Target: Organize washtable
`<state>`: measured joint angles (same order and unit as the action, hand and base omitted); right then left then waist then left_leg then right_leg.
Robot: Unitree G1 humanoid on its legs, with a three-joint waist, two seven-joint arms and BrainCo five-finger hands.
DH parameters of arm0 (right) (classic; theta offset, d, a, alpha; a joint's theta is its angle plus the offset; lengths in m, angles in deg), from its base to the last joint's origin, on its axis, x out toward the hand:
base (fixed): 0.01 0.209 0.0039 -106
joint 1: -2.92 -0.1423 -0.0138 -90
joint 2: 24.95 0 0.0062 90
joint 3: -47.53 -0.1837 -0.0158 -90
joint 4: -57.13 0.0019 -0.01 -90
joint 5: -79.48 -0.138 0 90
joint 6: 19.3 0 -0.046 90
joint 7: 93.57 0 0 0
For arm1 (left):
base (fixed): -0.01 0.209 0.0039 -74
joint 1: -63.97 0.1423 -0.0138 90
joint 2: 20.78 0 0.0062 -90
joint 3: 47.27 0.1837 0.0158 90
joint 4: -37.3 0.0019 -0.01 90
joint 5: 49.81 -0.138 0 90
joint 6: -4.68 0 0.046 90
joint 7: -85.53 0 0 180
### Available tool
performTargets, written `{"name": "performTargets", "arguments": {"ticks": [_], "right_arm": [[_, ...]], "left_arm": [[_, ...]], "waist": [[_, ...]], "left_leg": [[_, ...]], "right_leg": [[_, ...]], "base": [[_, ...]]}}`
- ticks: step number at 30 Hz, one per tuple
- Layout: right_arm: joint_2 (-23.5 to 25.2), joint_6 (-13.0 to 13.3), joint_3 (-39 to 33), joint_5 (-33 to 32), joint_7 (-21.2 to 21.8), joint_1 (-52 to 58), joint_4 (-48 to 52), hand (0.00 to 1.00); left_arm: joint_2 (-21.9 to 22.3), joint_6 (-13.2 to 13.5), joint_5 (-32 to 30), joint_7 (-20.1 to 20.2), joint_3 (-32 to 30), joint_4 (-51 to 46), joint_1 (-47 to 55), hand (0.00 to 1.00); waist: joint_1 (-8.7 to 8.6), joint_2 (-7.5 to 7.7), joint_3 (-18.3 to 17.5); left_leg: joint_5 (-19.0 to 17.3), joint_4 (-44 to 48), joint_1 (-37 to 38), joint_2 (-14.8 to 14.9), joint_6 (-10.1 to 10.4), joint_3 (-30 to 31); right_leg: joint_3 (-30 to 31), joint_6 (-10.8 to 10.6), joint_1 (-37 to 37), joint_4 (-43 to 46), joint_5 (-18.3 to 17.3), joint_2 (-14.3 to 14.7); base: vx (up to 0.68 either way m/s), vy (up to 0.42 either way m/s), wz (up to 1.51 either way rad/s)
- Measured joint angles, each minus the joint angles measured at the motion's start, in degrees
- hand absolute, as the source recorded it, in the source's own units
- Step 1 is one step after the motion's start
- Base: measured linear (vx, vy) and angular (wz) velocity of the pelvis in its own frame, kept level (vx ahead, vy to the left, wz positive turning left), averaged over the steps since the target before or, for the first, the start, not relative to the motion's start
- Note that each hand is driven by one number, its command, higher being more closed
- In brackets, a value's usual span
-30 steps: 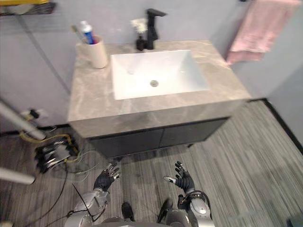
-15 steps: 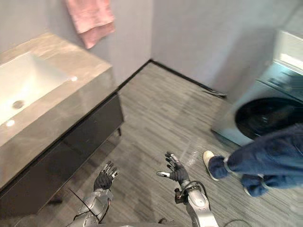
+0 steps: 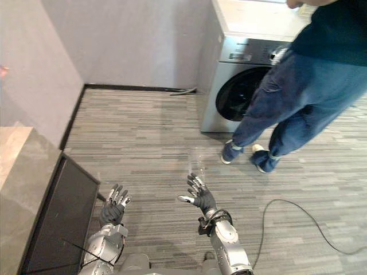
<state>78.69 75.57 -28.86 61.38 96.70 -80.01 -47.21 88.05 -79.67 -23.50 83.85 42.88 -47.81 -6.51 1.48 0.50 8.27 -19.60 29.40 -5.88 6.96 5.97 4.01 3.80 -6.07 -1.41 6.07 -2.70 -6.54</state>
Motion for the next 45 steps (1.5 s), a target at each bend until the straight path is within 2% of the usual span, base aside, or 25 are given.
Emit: {"name": "performTargets", "arguments": {"ticks": [5,8,12,14,15,16,17,18,19,20,22,23,24,25,26,28,30,33,35,36,37,40,41,43,45], "right_arm": [[1.0,0.0,0.0,0.0,-0.4,3.0,0.0,0.0],[0.8,-0.3,0.1,-0.3,-0.4,5.2,0.0,0.0],[0.1,-0.3,-1.1,2.2,-0.3,5.3,0.1,0.0],[-0.2,-0.2,-2.4,2.5,-0.4,5.1,0.1,0.0],[-0.3,-0.2,-3.5,2.5,-0.5,4.8,0.3,0.0],[-0.2,-0.3,-4.5,2.5,-1.0,4.3,1.2,0.0],[0.0,-0.1,-5.1,2.6,-1.6,2.7,2.0,0.0],[-0.1,0.0,-5.9,2.9,-1.6,2.4,3.1,0.0],[0.5,0.1,-7.2,2.9,-1.7,1.6,2.7,0.0],[0.5,0.2,-7.4,2.9,-1.5,1.0,2.8,0.0],[0.2,0.2,-8.2,2.9,-1.4,1.4,2.1,0.0],[0.3,0.1,-7.6,2.9,-1.2,0.8,1.8,0.0],[0.3,0.1,-6.7,2.9,-1.0,0.5,1.8,0.0],[0.4,0.1,-5.9,2.9,-0.8,0.0,1.4,0.0],[0.6,-0.1,-5.8,2.9,-0.2,-0.3,1.0,0.0],[0.6,-0.2,-5.8,2.8,-0.1,0.7,1.3,0.0],[0.0,-0.2,-5.9,2.2,-0.1,2.4,1.3,0.0],[-0.5,-0.7,-5.4,1.7,0.1,3.9,1.3,0.0],[-0.8,-0.8,-3.9,1.7,0.2,4.0,1.3,0.0],[-1.0,-0.9,-2.9,1.7,0.2,3.8,1.2,0.0],[-1.1,-0.9,-2.7,1.8,0.2,3.9,1.1,0.0],[-1.2,-0.8,-1.9,1.8,0.3,2.9,-1.0,0.0],[-1.3,-0.8,-1.9,1.7,0.3,2.9,-1.3,0.0],[-2.0,-0.8,-2.1,1.6,0.3,3.0,-3.3,0.0],[-1.1,-0.9,-2.3,0.4,0.4,4.8,-4.0,0.0]], "left_arm": [[-0.9,0.0,-0.9,0.0,2.3,-1.0,-0.6,0.0],[-1.0,0.0,-1.9,0.0,2.8,-1.1,-0.7,0.0],[-2.4,-0.2,-2.5,-0.2,4.6,-1.0,-1.2,0.0],[-2.8,-0.4,-3.6,-0.2,5.1,-0.1,-3.0,0.0],[-3.4,-0.5,-4.2,-0.1,5.1,0.6,-4.7,0.0],[-4.5,-0.8,-4.8,0.2,4.6,1.9,-7.1,0.0],[-6.3,-1.1,-5.2,0.3,3.7,2.7,-9.5,0.0],[-6.1,-1.3,-5.8,0.5,3.8,2.4,-10.2,0.0],[-6.1,-1.6,-6.5,0.4,3.0,2.6,-10.3,0.0],[-5.5,-2.4,-6.8,0.4,2.6,2.6,-9.8,0.0],[-3.9,-3.1,-6.7,0.6,2.7,2.4,-8.9,0.0],[-3.9,-3.2,-6.7,0.5,2.1,2.3,-8.3,0.0],[-4.2,-3.2,-6.6,0.3,1.6,2.4,-7.9,0.0],[-4.4,-3.2,-6.4,0.2,1.2,2.4,-7.6,0.0],[-4.3,-3.3,-6.0,0.2,1.6,3.3,-7.3,0.0],[-3.7,-3.4,-6.0,0.2,2.7,4.4,-7.3,0.0],[-2.9,-3.4,-5.9,0.3,3.9,5.0,-7.5,0.0],[-2.9,-3.7,-5.5,1.1,5.3,6.8,-8.2,0.0],[-3.0,-3.9,-5.5,1.1,4.8,7.1,-7.7,0.0],[-3.0,-3.9,-5.4,1.1,4.5,7.3,-7.1,0.0],[-2.9,-3.9,-5.4,0.9,4.5,7.6,-6.9,0.0],[-2.9,-3.8,-4.7,0.3,4.1,7.6,-5.4,0.0],[-2.9,-3.8,-4.7,0.3,4.1,7.6,-4.9,0.0],[-1.9,-3.6,-4.7,0.3,4.1,7.1,-3.1,0.0],[-2.7,-3.4,-4.7,0.4,4.3,6.5,-1.5,0.0]], "waist": [[-0.87,0.42,-0.5],[-1.27,0.59,-0.6],[-3.17,0.41,-0.7],[-4.47,-0.36,-0.6],[-4.63,-0.92,-0.6],[-4.88,-0.22,0.3],[-5.12,1.09,1.4],[-5.31,0.37,1.5],[-5.0,2.05,2.1],[-5.76,1.81,1.9],[-5.13,-1.0,2.3],[-4.26,-1.23,2.4],[-3.76,-0.71,2.2],[-3.53,0.17,1.9],[-3.91,-0.09,2.2],[-4.23,0.12,1.9],[-4.59,0.24,1.8],[-5.35,0.52,1.7],[-5.26,0.37,1.7],[-4.95,0.38,1.7],[-4.03,0.48,1.7],[-3.54,0.49,1.7],[-3.55,0.48,1.7],[-3.52,-0.11,1.5],[-3.29,1.22,0.4]], "left_leg": [[-1.2,0.0,0.8,0.0,-0.8,-8.9],[-1.2,-1.9,2.9,-0.1,-0.9,-12.6],[-1.2,-5.5,6.3,-0.1,-1.0,-20.9],[-1.2,-6.9,8.1,0.1,-1.0,-25.3],[-0.9,-7.3,9.4,0.2,-1.3,-28.3],[0.6,-1.7,6.6,0.3,-3.6,-30.8],[-1.2,-0.9,2.9,-0.5,-8.4,-31.4],[1.2,-11.3,3.6,-0.8,-9.7,-33.0],[4.3,-16.1,7.6,-3.2,-9.7,-39.6],[4.0,-15.6,7.8,-2.8,-10.2,-41.3],[3.5,-14.1,8.3,-0.5,-10.8,-47.7],[3.5,-14.0,8.7,0.2,-10.8,-52.1],[3.3,-13.9,8.9,0.2,-10.4,-55.1],[2.9,-13.3,8.8,0.3,-9.9,-58.1],[2.7,-11.7,8.5,2.1,-9.6,-61.3],[2.5,-8.7,9.0,4.5,-9.4,-63.8],[2.3,-7.9,10.0,5.5,-9.0,-65.7],[2.3,-1.3,9.1,9.0,-8.9,-65.4],[2.5,6.0,6.7,12.4,-9.0,-59.4],[2.0,9.5,3.8,13.1,-8.5,-51.2],[1.4,9.6,1.5,11.9,-7.5,-41.8],[2.2,3.8,-2.5,9.3,-5.7,-24.5],[2.9,1.0,-2.8,8.7,-4.5,-22.9],[9.2,-9.2,-1.1,7.5,0.2,-20.5],[10.9,-13.5,0.0,3.4,-1.8,-20.7]], "right_leg": [[8.2,-0.2,-4.5,-2.4,5.0,0.1],[11.4,-0.2,-6.3,-2.2,5.8,0.6],[18.0,0.7,-11.0,-2.1,10.4,3.7],[16.2,2.5,-12.8,-2.1,14.2,5.5],[11.4,5.9,-14.3,-2.2,17.7,6.5],[1.8,11.6,-15.4,-2.8,22.0,6.0],[-5.1,13.5,-15.0,-6.9,25.5,4.3],[-11.7,16.2,-16.1,-1.1,19.2,4.3],[-21.6,13.6,-17.6,12.8,3.5,-0.3],[-26.3,14.8,-15.9,15.8,-0.4,-0.9],[-39.1,13.0,-9.9,21.1,-6.8,-2.9],[-44.0,11.7,-6.9,20.9,-8.6,-4.3],[-47.0,10.8,-4.5,18.0,-8.2,-5.3],[-47.2,6.3,-3.1,13.6,-7.4,-5.3],[-44.0,5.7,-3.0,9.3,-4.8,-2.5],[-40.5,6.9,-2.2,4.7,-2.5,0.5],[-38.1,7.6,-1.9,3.0,-1.7,2.1],[-35.2,8.6,-1.9,0.8,-0.5,4.0],[-32.9,9.6,-1.4,-0.5,0.4,5.4],[-31.6,10.0,-0.8,-1.0,0.7,5.8],[-30.0,9.8,-0.7,-1.1,1.0,5.8],[-28.3,8.8,-0.7,-1.5,2.1,4.4],[-28.3,8.4,-0.8,-1.6,2.3,4.0],[-27.3,6.3,-0.9,-1.5,2.7,2.7],[-27.5,4.0,-0.7,-2.8,4.4,-0.1]], "base": [[0.02,0.177,-1.06],[0.04,0.042,-1.04],[0.02,0.013,-1.42],[0.0,0.041,-1.62],[-0.01,0.079,-1.81],[-0.11,0.062,-2.16],[-0.13,0.014,-1.73],[-0.12,-0.034,-2.0],[-0.03,-0.026,-1.53],[-0.02,-0.003,-1.56],[-0.05,0.058,-1.64],[-0.11,0.028,-2.18],[-0.11,-0.035,-2.0],[-0.09,-0.099,-1.78],[-0.05,-0.088,-1.42],[-0.02,-0.134,-1.19],[-0.05,-0.098,-0.79],[-0.07,-0.031,-0.5],[-0.1,-0.01,-0.72],[-0.07,0.007,-0.69],[-0.05,0.013,-0.67],[-0.06,0.084,-0.32],[-0.05,0.202,0.02],[-0.02,0.243,0.06],[0.03,0.292,0.25]]}}
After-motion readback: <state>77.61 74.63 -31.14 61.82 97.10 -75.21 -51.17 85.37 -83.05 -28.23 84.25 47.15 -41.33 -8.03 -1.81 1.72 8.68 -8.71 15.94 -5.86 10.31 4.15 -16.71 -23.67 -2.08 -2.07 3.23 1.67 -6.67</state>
